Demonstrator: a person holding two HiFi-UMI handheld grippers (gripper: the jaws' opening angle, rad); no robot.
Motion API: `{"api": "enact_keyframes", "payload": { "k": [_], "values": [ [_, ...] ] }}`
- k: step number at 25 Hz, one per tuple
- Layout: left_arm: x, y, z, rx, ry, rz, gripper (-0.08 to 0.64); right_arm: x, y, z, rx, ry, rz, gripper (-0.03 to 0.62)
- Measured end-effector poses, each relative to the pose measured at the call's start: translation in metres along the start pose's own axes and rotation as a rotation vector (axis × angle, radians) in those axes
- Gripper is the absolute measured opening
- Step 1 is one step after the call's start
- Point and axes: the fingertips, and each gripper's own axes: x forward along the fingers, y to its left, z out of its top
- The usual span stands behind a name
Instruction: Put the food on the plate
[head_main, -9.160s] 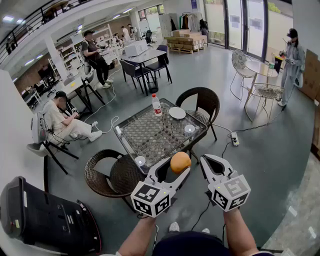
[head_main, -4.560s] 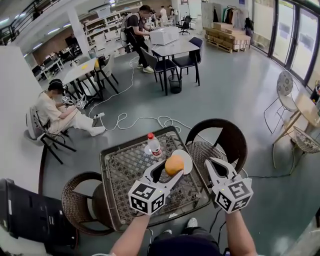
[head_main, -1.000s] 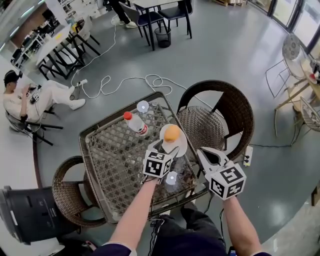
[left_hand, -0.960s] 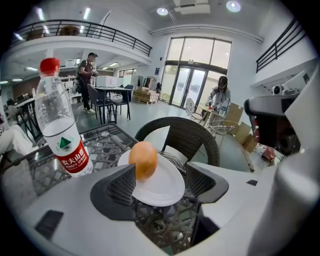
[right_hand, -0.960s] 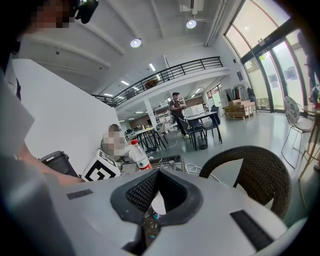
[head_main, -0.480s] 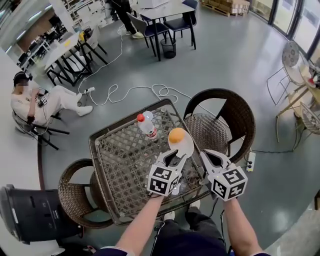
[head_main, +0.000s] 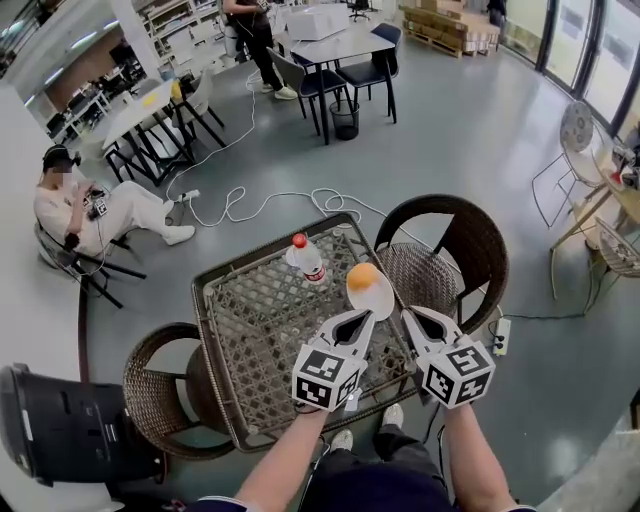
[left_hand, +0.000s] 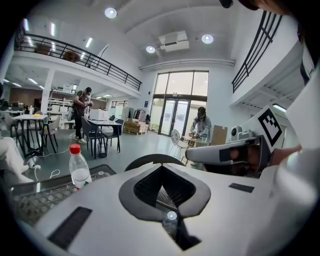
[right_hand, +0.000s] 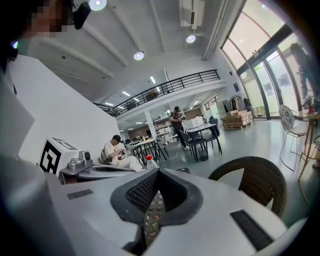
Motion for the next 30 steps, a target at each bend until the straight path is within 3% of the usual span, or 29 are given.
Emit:
{"api": "enact_keyframes", "payload": {
  "k": [12,30],
  "values": [
    [-0.039,-0.019,0.032,0.003,-0.088,-0.032,0.009,-0.022,0.038,0.037,-0.070,-0.096,0.005,0.005],
    [-0.045,-0.024,0.041,0.008,-0.106,-0.048,0.009,-0.025,0.048,0.044,-0.102,-0.110,0.028,0.005]
  ]
}}
